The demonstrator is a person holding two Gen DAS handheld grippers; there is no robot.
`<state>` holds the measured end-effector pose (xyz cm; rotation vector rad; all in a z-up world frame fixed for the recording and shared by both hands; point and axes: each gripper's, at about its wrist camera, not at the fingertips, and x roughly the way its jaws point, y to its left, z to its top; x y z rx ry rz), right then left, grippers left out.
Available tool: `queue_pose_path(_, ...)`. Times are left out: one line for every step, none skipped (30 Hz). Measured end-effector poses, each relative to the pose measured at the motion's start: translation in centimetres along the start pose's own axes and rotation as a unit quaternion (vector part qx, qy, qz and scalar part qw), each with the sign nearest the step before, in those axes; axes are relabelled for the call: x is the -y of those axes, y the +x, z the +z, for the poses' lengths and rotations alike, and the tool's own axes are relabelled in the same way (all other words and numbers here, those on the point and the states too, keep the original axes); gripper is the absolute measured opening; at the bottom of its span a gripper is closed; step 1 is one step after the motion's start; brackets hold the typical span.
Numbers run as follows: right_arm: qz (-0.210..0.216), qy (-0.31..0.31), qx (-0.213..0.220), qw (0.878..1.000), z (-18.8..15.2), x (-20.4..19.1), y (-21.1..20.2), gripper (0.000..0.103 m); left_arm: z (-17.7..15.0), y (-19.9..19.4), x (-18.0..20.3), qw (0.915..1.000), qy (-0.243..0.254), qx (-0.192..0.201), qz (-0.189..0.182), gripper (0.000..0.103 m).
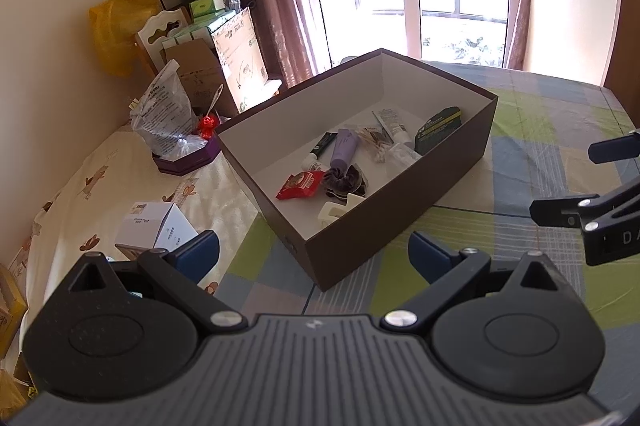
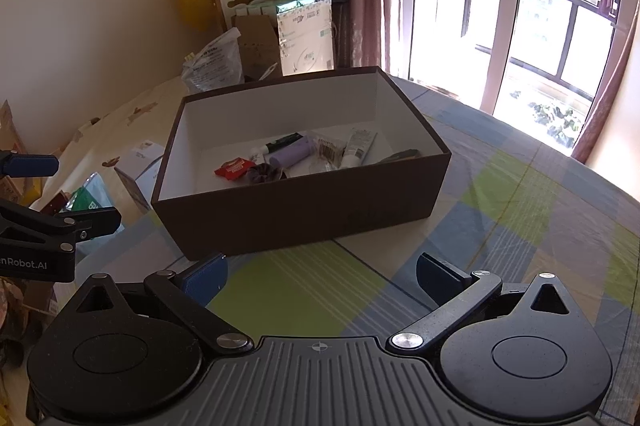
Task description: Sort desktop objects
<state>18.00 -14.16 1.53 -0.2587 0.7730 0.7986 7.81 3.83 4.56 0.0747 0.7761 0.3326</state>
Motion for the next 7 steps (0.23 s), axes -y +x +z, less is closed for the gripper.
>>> queue_pose_path(0.001, -0.001, 0.0, 1.0, 0.0, -0.01, 0.06, 0.103, -0.02, -0.03, 0.0, 1.0, 0.0, 0.001, 0.001, 0.1)
queue_pose_path(0.001, -0.001, -0.001, 1.0, 0.01, -0.05, 0.12, 0.103, -0.04, -0.03, 0.01, 1.0, 0.0, 0.002, 0.003, 0.1)
queue_pose_path(0.002, -0.003, -0.001, 1.0, 0.01, -0.1, 0.18, 0.103, -0.06, -0.04, 0.03, 1.0, 0.0, 0.003, 0.005, 0.1)
queue_pose_path(0.002, -0.004, -0.002, 1.0, 0.0, -0.15, 0.24, 0.103, -0.12, -0.1, 0.02, 0.9999, -0.001, 0.006, 0.008, 0.099)
queue_pose_path(0.003, -0.005, -0.002, 1.0, 0.0, -0.2, 0.28, 0.103, -0.16, -0.15, 0.0, 0.9999, -0.001, 0.009, 0.013, 0.099)
queue_pose_path(0.005, -0.006, -0.002, 1.0, 0.0, -0.25, 0.32, 0.103, -0.18, -0.16, -0.07, 0.9999, -0.003, 0.01, 0.014, 0.099)
queue_pose_path(0.005, -0.006, -0.002, 1.0, 0.0, -0.29, 0.36, 0.103, -0.2, -0.18, -0.14, 0.9998, -0.004, 0.011, 0.016, 0.099)
